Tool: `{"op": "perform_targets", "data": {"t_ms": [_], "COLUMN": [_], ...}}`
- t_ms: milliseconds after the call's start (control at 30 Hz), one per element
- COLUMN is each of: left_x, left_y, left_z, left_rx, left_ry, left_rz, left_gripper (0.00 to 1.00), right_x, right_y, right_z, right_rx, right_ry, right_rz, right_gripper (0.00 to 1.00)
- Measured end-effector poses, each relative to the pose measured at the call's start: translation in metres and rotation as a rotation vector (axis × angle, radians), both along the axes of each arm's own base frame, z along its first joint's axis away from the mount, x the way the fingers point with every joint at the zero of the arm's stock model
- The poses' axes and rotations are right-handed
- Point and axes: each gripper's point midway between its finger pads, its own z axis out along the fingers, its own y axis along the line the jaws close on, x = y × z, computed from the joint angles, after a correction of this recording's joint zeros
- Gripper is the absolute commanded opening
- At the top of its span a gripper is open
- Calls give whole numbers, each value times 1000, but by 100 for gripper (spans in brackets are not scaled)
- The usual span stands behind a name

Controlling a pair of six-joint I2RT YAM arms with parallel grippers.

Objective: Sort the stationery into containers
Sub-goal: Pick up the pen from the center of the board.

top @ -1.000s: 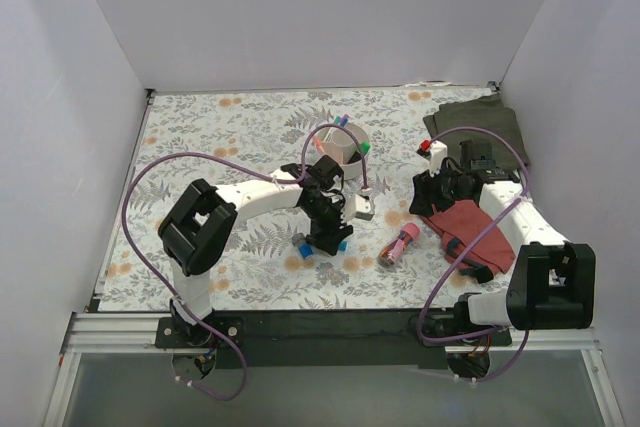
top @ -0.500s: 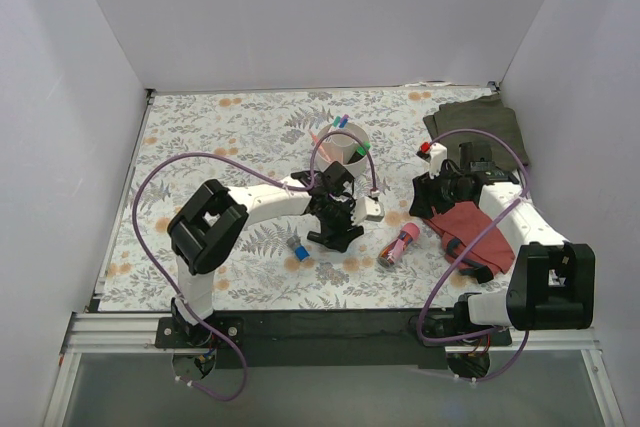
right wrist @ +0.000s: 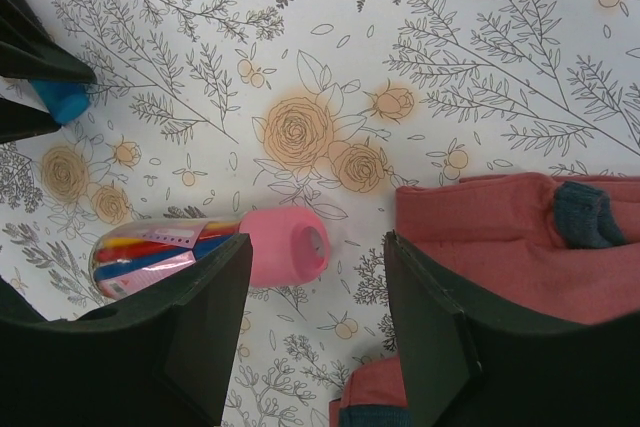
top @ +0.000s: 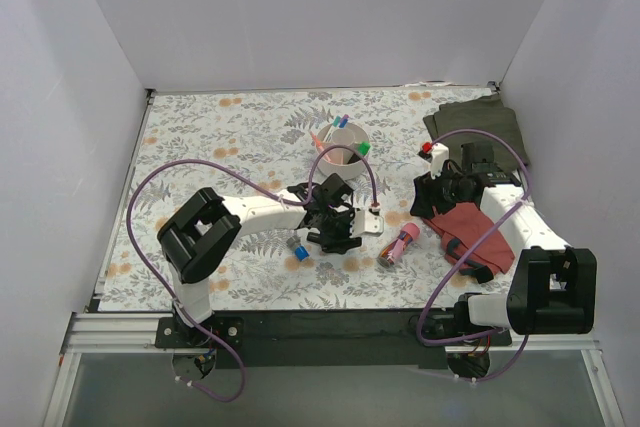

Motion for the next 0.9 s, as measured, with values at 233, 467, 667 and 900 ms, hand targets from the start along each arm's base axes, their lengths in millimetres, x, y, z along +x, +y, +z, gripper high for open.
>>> {"op": "perform_targets", "data": {"t_ms": [233, 467, 667, 900], "left_x": [6, 8, 69, 124], "left_y": [-2, 8, -24, -24], "left_z": [1, 8, 119, 285], "left_rx": [3, 53, -156, -690], "left_ry": [-28, -5, -83, -340], "left_rz": [30, 61, 143, 277], "left_gripper": [8, 3, 0, 0], "right_x": [-3, -3, -2, -2], "right_y": [0, -3, -5, -6], "right_z": [-3, -5, -5, -5], "right_rx": [0, -14, -18, -24], "right_ry": [11, 15, 14, 14], "right_rz": [-1, -9, -17, -22], "right_gripper": [64, 64, 64, 64]}}
